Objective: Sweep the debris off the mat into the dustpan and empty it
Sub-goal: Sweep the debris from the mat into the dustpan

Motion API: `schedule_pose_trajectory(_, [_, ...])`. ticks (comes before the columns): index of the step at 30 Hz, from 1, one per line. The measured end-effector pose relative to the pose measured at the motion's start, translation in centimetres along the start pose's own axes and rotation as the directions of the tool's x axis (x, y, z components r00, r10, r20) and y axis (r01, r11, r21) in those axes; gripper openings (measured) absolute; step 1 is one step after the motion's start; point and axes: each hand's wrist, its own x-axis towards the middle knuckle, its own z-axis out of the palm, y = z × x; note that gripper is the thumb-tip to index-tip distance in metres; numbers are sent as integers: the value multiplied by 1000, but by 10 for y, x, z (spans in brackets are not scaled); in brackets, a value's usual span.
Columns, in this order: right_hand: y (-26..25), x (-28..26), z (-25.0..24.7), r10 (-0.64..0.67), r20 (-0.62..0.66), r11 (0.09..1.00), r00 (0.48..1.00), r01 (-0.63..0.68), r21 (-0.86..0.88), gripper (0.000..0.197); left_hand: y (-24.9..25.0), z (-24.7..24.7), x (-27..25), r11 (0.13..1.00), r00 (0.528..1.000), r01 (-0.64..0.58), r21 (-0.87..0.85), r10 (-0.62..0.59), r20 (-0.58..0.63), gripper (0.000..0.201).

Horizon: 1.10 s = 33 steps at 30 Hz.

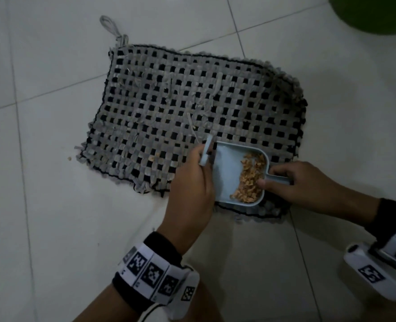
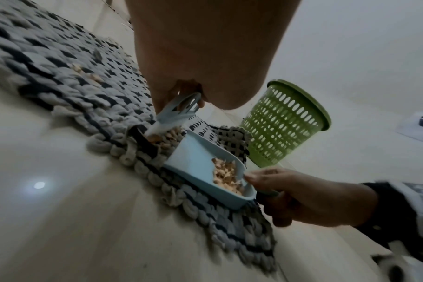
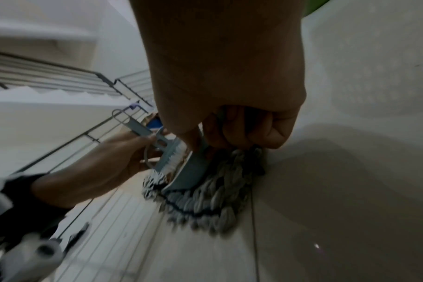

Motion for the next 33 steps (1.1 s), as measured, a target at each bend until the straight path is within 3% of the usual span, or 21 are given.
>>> schedule_pose_trajectory(8, [-7, -4, -3, 1, 73, 1000, 997, -2, 13, 16, -5, -27, 9, 999, 987, -24, -33, 18, -159, 25])
schedule_pose_trajectory(12, [-2, -1, 4, 17, 43, 1000, 999, -17, 2, 9, -12, -21, 22, 997, 994, -30, 73, 38, -102, 32])
schedule_pose_trajectory(16, [2, -5, 9, 30, -35, 999, 999, -30, 15, 17, -3, -5, 19, 992, 995, -83, 93, 87, -46, 32])
schedule_pose_trajectory(21, [6, -5, 14, 48, -82, 999, 995, -47, 9, 32, 8, 4, -2, 995, 998, -64, 78, 63, 21, 38])
schedule_pose_trajectory(25, [7, -4, 14, 40, -86, 999, 996, -37, 30, 46, 9, -20, 14, 995, 993, -60, 79, 67, -92, 36])
schedule_pose_trajectory(28, [7, -4, 13, 33, -92, 999, 995, -30, 32, 37, 4, -36, 41, 989, 990, -72, 129, 87, -114, 31])
schedule_pose_trajectory(33, [7, -4, 13, 46, -90, 999, 995, -44, 16, 30, 3, -41, 55, 949, 994, -108, 297, 93, 63, 24])
